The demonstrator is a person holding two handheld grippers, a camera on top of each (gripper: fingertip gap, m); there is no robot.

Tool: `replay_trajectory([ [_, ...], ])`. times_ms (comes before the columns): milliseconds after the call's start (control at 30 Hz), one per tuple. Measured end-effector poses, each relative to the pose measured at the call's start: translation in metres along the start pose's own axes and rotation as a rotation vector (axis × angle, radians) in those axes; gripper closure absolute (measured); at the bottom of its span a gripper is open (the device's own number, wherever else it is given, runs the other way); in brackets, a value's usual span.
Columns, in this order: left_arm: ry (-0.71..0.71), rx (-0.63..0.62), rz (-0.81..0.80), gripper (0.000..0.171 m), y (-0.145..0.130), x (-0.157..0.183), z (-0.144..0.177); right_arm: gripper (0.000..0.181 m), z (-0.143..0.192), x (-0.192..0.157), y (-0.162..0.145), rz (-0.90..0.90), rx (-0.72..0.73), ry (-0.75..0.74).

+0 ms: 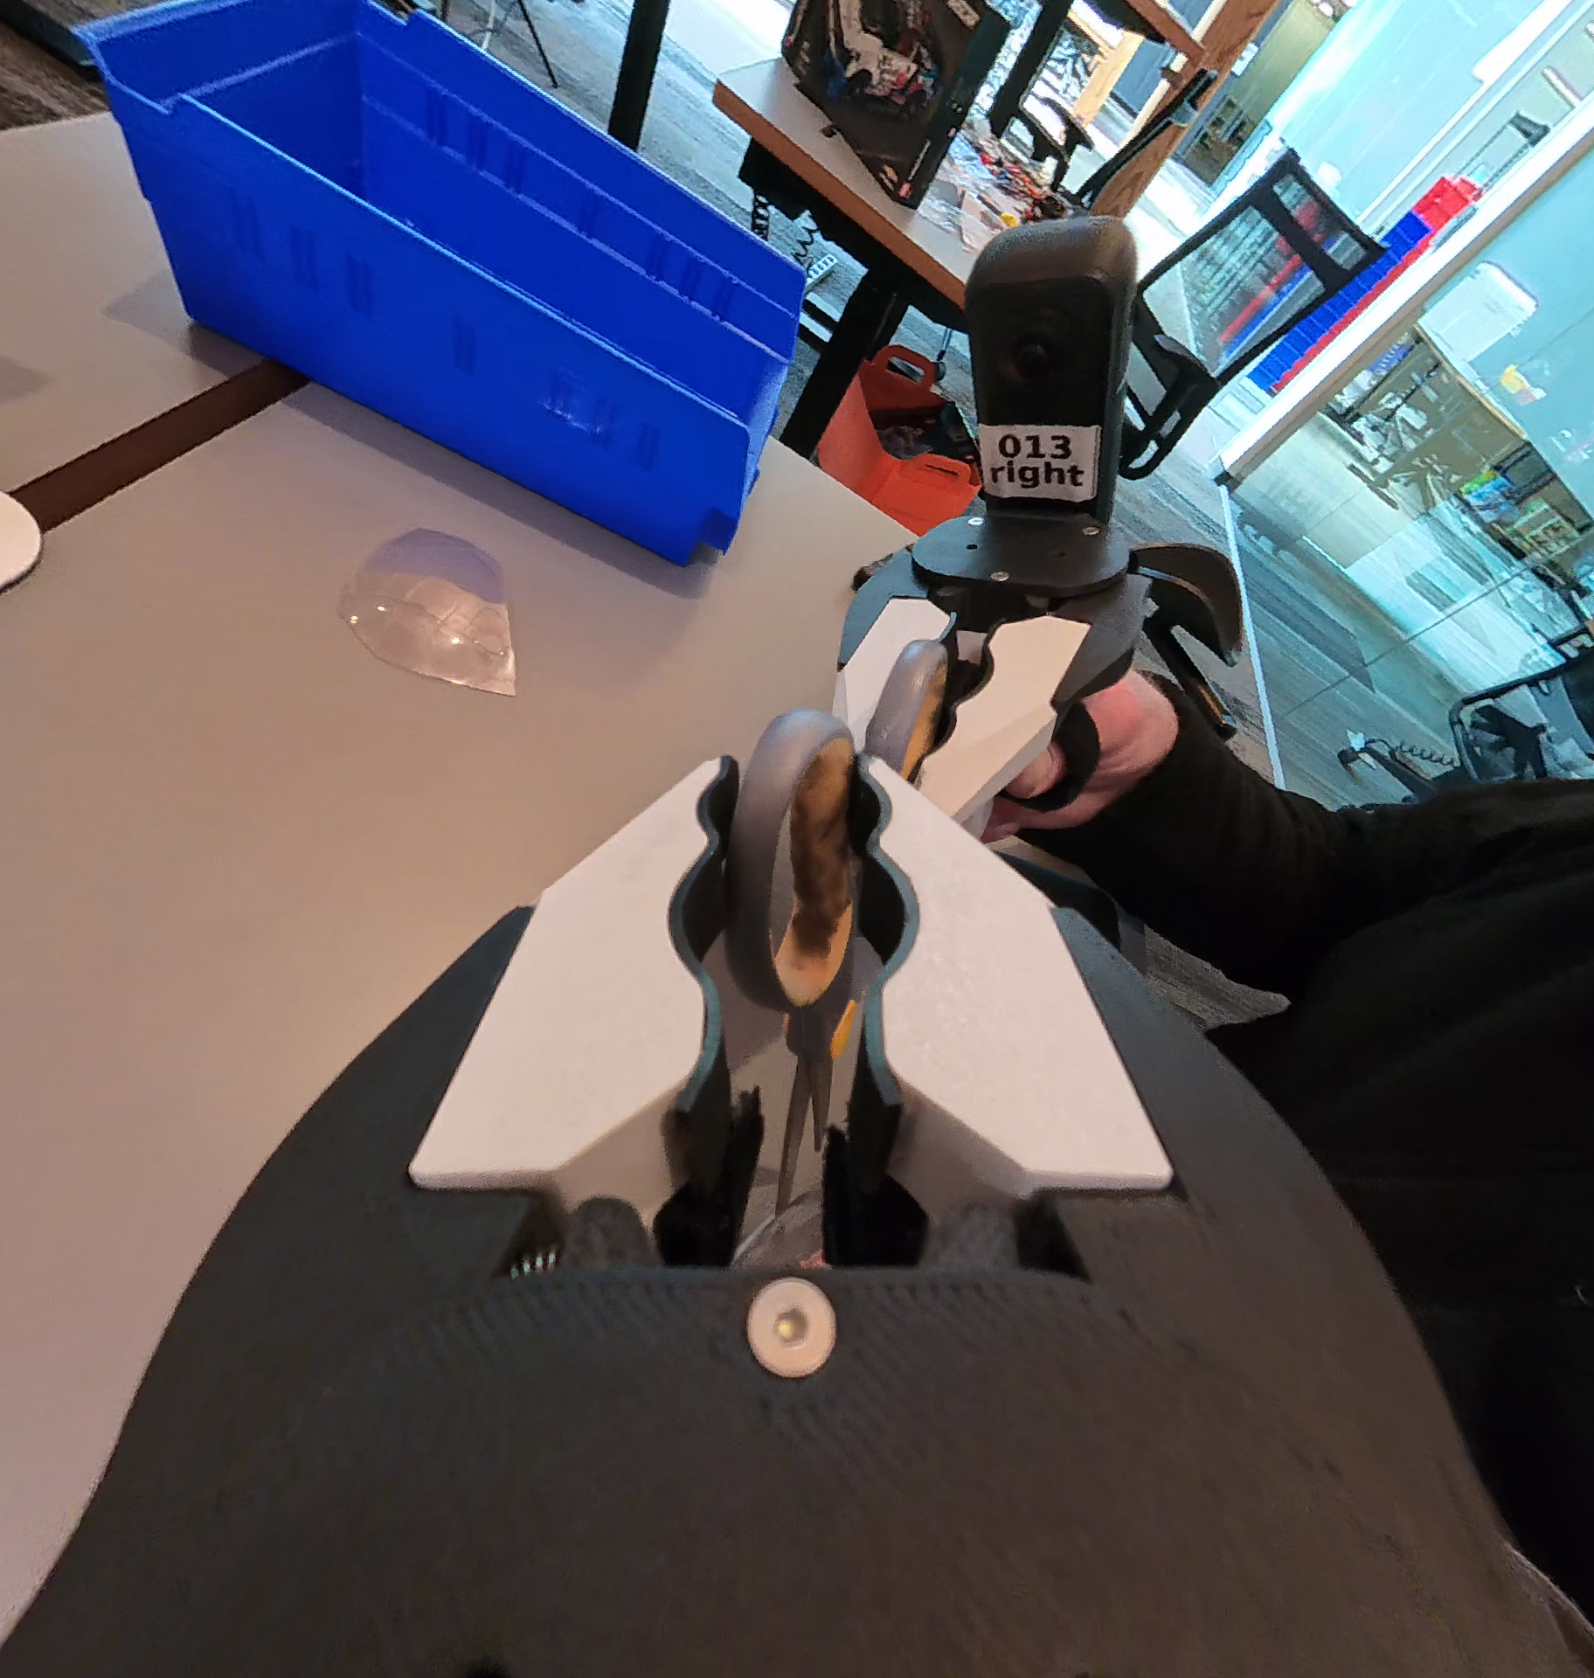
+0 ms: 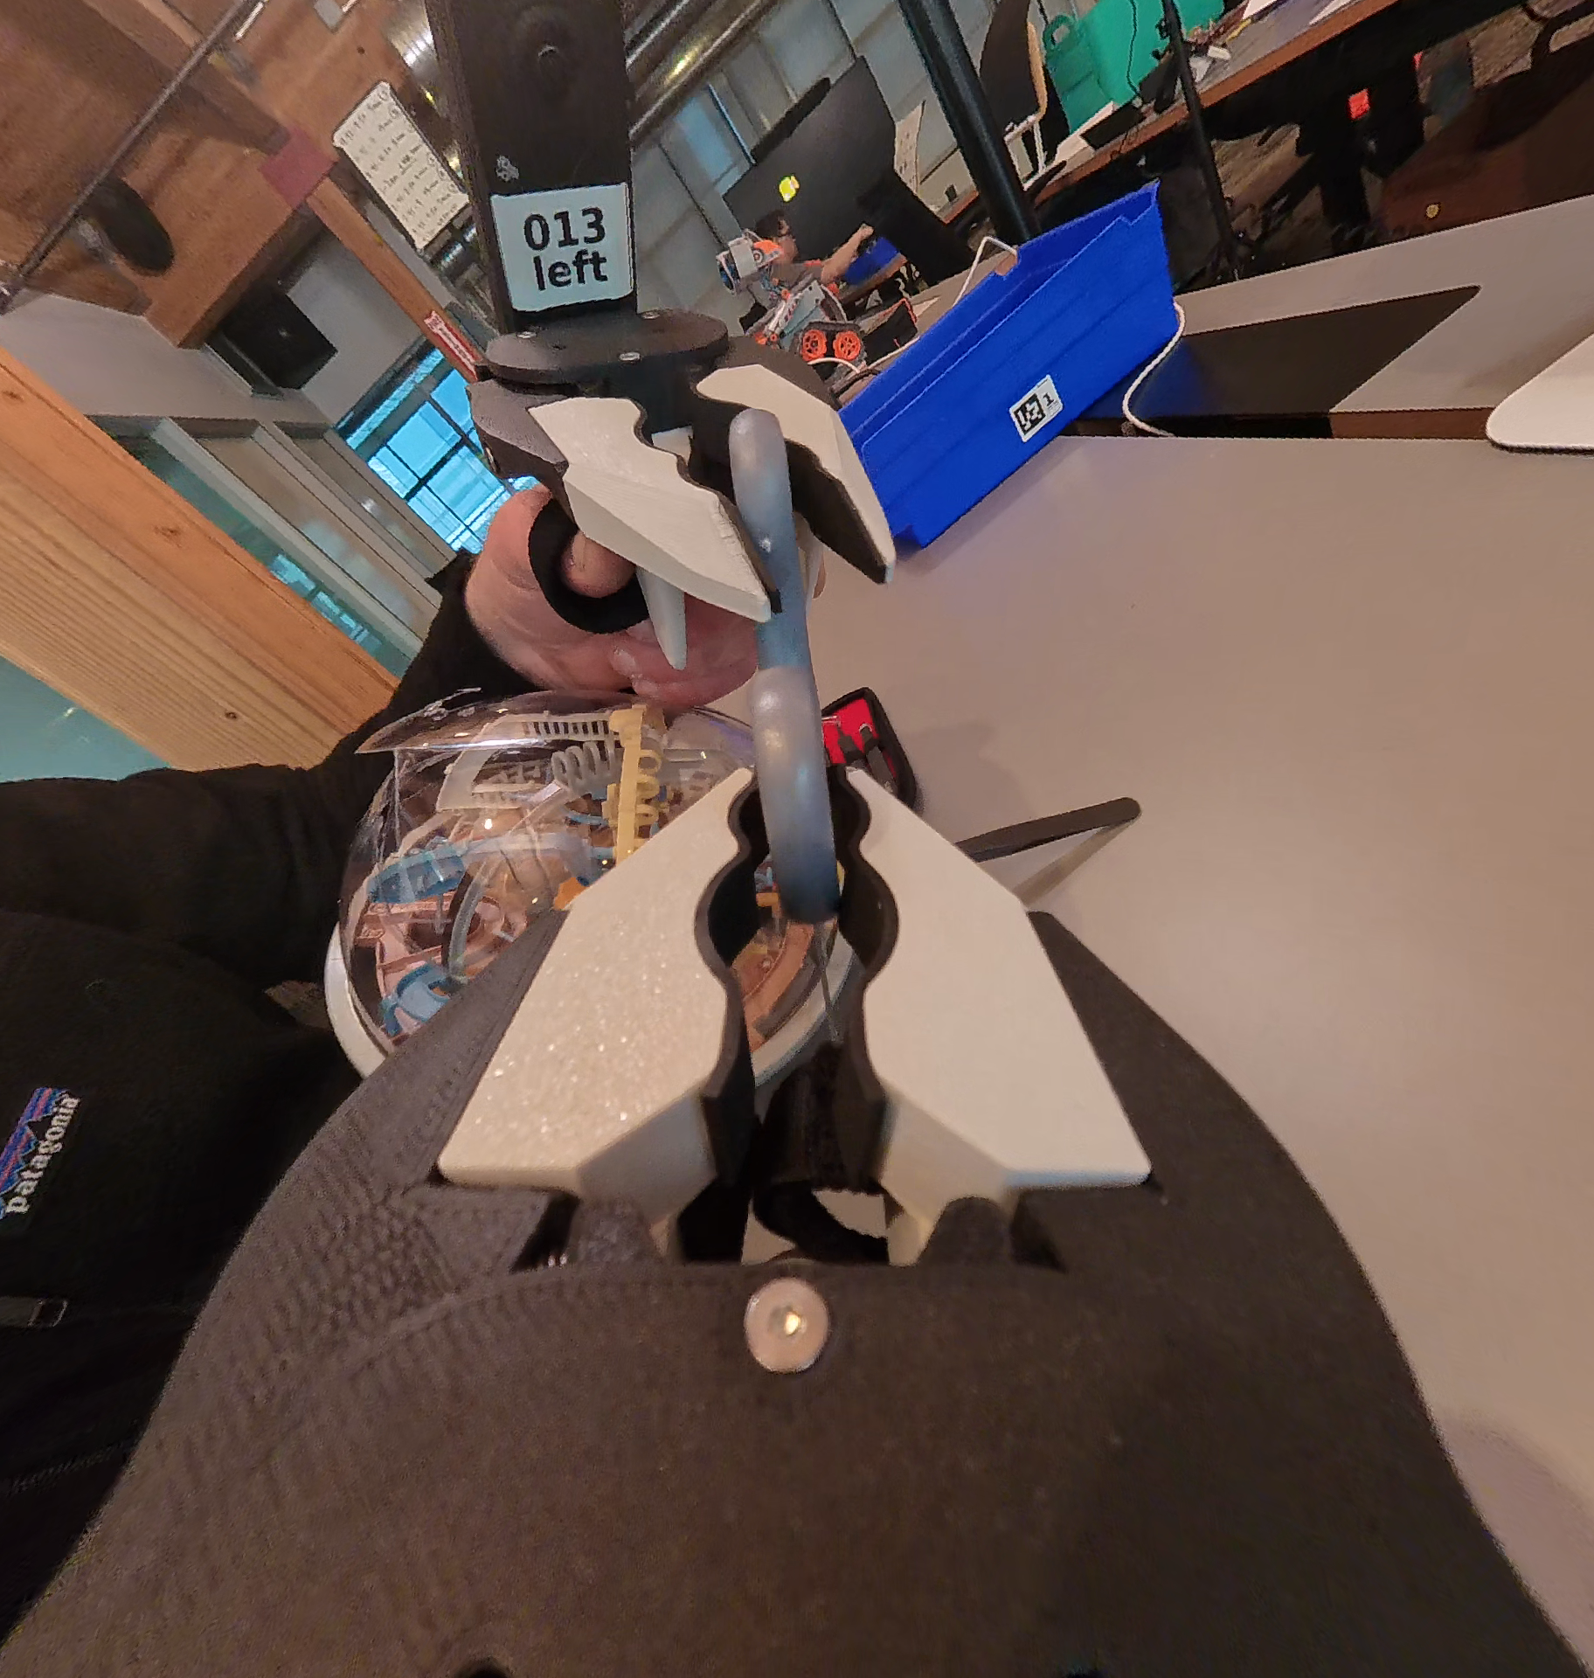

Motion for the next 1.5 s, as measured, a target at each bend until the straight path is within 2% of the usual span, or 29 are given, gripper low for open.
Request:
replay_trajectory([
  [267,0.011,-0.024,0.077,0.148,-0.008,-0.018,-0.01,0.173,-0.012,0.011,-0.002,0.023,-0.071,-0.024],
  [567,0.036,-0.04,0.03,0.149,-0.009,-0.01,-0.01,0.172,-0.011,0.007,-0.005,0.053,-0.062,-0.015],
  [967,0.041,0.004,0.147,0.146,-0.013,-0.027,-0.009,0.173,-0.02,0.015,-0.003,0.091,-0.094,-0.033],
  [1067,0.067,0.013,0.181,0.146,-0.015,-0.035,-0.008,0.173,-0.026,0.023,-0.003,0.046,-0.101,-0.006],
  [1233,0.094,0.014,0.141,0.145,-0.014,-0.031,-0.009,0.173,-0.026,0.021,-0.003,0.063,-0.102,-0.009],
  [1433,0.121,-0.038,-0.034,0.144,-0.01,-0.008,-0.016,0.173,-0.011,0.004,-0.007,0.159,-0.031,-0.042],
  [1500,0.131,-0.043,-0.024,0.143,-0.01,-0.01,-0.016,0.173,-0.011,0.003,-0.008,0.182,-0.028,-0.063],
])
Point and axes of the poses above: each gripper's, where its closed fingertips meet, z back along the fingers, y out of its top, x = y × z across the jaws, the point moved 5 cm from there along z, back along the fingers, and after that the axes turned 9 degrees about -y, right-handed, at the moved point
